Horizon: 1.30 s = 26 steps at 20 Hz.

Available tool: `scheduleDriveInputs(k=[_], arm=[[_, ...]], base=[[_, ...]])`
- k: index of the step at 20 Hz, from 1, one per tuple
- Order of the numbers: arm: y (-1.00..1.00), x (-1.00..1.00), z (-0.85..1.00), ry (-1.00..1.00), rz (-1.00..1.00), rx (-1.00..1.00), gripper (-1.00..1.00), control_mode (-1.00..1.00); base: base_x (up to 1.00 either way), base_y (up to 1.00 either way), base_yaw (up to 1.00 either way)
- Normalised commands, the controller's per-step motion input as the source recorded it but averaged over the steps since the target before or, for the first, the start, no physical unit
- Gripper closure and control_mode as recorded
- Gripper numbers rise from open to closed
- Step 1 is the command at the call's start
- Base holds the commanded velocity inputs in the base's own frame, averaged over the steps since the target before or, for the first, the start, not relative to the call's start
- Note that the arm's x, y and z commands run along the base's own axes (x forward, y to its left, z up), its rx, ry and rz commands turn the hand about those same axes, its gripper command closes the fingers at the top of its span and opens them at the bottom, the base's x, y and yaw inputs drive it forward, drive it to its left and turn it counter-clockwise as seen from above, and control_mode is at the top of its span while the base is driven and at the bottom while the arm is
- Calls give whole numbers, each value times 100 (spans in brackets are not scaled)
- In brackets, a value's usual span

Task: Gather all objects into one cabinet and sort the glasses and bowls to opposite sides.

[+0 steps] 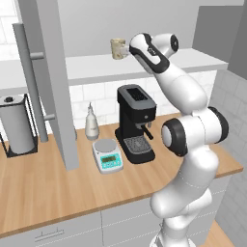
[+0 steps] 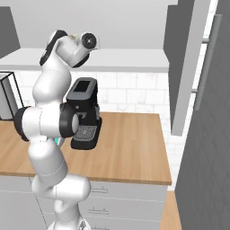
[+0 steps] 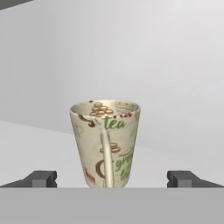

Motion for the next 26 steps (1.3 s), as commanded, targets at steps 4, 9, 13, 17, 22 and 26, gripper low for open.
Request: scheduleDriveInputs(k=[4, 9, 13, 17, 22, 26], arm=[[0, 5, -2, 0, 0, 0, -100, -100], [18, 4, -8, 0, 0, 0, 100, -100], [24, 6, -4, 0, 0, 0, 100, -100], [2, 24, -1, 0, 0, 0, 100, -100], [-2, 4, 0, 0, 0, 3, 100, -100], [11, -4, -3, 1, 2, 0, 100, -100]], base=[[0, 0, 0], [0, 0, 0], [0, 0, 0], [0, 0, 0], [0, 0, 0], [0, 0, 0]])
